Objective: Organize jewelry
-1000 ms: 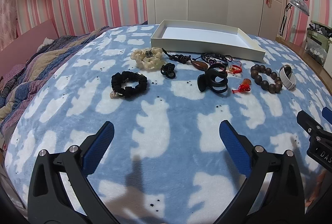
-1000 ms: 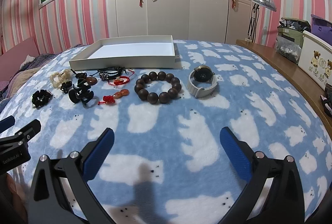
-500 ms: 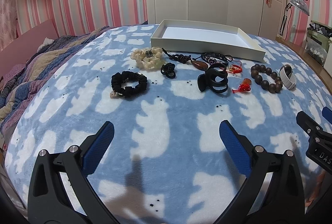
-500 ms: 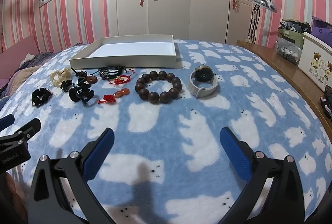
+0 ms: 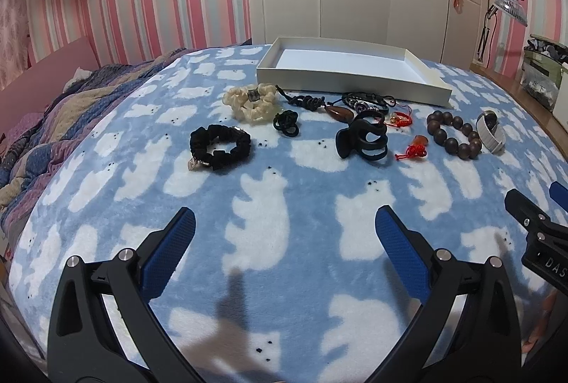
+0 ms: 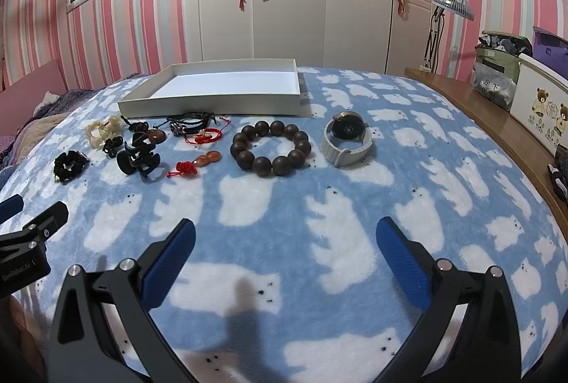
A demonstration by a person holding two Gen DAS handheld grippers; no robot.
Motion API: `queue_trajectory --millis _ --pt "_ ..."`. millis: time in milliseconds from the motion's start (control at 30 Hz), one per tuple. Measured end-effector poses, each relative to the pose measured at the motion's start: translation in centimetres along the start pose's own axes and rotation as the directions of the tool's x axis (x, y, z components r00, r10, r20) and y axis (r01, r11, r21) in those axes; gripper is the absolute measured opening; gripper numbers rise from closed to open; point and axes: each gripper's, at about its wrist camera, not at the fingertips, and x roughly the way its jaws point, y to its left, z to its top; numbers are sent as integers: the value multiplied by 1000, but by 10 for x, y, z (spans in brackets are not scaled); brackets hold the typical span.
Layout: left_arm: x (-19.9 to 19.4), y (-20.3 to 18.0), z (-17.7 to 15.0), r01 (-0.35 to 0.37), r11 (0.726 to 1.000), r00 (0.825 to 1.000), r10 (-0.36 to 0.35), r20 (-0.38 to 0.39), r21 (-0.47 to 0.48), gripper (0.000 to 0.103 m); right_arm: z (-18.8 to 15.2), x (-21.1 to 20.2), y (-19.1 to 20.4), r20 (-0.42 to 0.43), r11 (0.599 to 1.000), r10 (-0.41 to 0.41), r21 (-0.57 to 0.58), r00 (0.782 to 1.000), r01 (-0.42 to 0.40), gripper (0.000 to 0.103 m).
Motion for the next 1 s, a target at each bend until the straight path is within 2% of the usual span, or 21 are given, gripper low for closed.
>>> queue_trajectory --millis 333,467,667,767,867,1000 --pt "-3 1 -1 9 1000 1000 -9 9 2 100 0 3 -3 -14 1000 17 10 1000 -17 102" --pt "-7 0 -1 26 1000 999 -26 27 9 100 -1 5 -5 -18 998 61 21 998 -60 102" --pt "-10 -6 -2 -7 999 999 5 37 54 100 -1 3 -6 -4 991 127 31 992 -127 102" --pt "-9 -3 1 28 999 999 -29 28 39 100 1 4 -8 -14 986 160 46 987 -160 102" --pt "-8 3 7 59 998 998 -59 16 7 100 6 8 -4 -55 993 121 6 991 -120 102" --pt "-8 9 17 20 1000 999 -21 39 6 100 20 6 -7 -27 995 93 -17 995 -94 102"
